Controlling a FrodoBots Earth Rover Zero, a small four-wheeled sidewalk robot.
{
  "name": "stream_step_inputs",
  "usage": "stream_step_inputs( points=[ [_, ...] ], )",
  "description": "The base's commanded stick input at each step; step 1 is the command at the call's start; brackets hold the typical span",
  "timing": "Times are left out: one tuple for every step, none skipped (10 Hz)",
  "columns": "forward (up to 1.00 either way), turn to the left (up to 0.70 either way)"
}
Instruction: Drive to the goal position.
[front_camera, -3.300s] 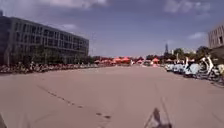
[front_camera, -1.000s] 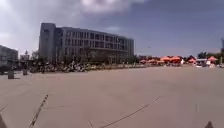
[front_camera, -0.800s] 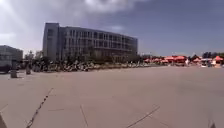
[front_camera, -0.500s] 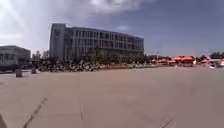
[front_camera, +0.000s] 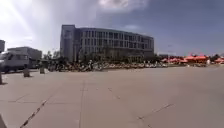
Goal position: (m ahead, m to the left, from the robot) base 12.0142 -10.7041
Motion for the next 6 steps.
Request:
stream_step_inputs(
  points=[
    [1.00, 0.27],
    [1.00, 0.27],
    [1.00, 0.02],
    [1.00, 0.00],
    [1.00, 0.00],
    [1.00, 0.00]
  ],
)
